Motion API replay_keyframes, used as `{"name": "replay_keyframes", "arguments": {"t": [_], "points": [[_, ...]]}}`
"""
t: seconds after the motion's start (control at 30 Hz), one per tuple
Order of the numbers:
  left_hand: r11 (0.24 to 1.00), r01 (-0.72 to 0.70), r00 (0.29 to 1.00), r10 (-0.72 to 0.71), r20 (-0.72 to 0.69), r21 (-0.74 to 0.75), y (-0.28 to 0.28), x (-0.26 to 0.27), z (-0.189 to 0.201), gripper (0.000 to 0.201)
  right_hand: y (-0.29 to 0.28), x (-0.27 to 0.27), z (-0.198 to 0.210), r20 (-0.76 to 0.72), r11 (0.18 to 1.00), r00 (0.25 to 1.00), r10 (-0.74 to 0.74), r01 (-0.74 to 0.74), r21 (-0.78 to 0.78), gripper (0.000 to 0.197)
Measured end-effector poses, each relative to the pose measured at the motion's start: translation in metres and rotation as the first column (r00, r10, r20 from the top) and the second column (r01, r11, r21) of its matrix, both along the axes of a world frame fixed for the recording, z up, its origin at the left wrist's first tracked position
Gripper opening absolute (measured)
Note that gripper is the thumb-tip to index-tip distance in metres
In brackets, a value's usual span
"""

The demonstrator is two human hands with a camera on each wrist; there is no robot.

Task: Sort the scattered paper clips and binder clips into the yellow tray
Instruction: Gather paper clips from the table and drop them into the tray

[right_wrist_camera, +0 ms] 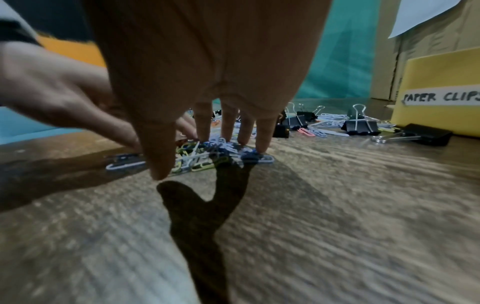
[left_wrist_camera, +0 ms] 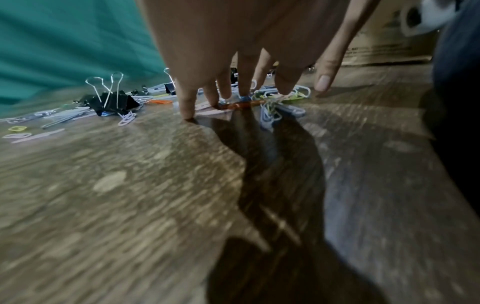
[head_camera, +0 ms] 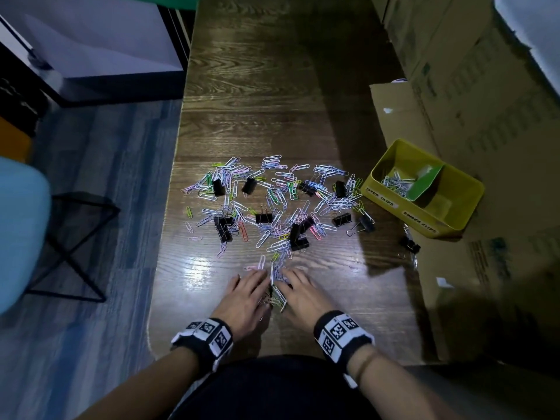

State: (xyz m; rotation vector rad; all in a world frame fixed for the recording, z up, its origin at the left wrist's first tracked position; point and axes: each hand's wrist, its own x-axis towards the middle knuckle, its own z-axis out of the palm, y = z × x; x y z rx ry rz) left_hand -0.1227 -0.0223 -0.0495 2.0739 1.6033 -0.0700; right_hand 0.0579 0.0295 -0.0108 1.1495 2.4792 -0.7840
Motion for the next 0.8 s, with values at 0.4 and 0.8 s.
{"name": "replay_keyframes", "arguments": {"t": [0.4,0.8], "points": [[0.985,-0.129,0.986,0.115,-0.119,-0.114,0.025,0.011,0.008,0.083,0.003,-0.005,-0.014,0.000,0.977,0.977,-0.212,0.212,-0.002,0.072],[0.966,-0.221,0.965,0.236,0.113,-0.134,0.039,0.007,0.013,0.038,0.011,-0.002,-0.039,-0.028,0.884,0.901,-0.433,0.419,-0.208,0.027]]}}
